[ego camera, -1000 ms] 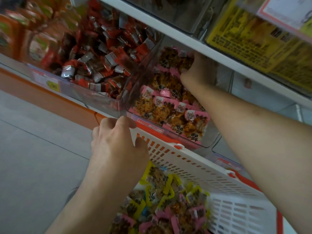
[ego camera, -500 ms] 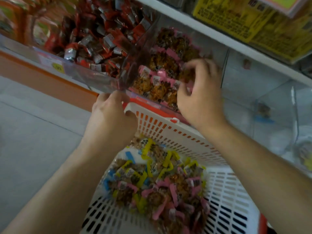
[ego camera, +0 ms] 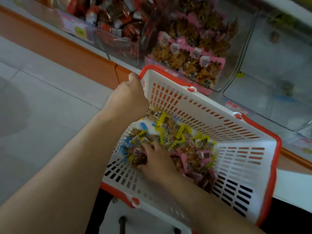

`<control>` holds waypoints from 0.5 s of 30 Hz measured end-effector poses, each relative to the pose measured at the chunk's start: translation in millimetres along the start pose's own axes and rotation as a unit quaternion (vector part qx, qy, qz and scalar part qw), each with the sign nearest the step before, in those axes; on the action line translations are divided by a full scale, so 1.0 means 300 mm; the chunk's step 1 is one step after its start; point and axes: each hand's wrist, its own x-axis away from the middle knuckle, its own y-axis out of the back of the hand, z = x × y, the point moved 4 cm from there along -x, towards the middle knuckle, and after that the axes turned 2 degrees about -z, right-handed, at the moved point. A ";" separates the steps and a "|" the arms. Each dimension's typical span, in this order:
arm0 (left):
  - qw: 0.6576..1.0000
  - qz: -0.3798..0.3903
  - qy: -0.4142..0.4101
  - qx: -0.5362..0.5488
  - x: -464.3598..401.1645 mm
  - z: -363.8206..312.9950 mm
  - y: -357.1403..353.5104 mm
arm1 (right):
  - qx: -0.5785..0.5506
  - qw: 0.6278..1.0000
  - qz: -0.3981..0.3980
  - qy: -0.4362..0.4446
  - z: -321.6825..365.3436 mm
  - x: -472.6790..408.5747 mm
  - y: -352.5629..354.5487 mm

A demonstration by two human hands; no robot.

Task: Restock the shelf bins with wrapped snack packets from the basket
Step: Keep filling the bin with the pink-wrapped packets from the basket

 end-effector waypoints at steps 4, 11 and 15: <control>1.000 0.018 0.018 0.016 -0.010 -0.006 -0.004 | 0.045 0.999 -0.029 -0.003 0.029 -0.050 -0.034; 0.998 0.020 0.054 0.031 -0.018 -0.005 0.023 | -0.140 0.989 -0.048 0.016 -0.002 -0.001 0.072; 0.986 -0.141 -0.039 0.074 0.003 -0.042 0.100 | -0.343 0.935 -0.062 -0.059 -0.010 0.101 0.308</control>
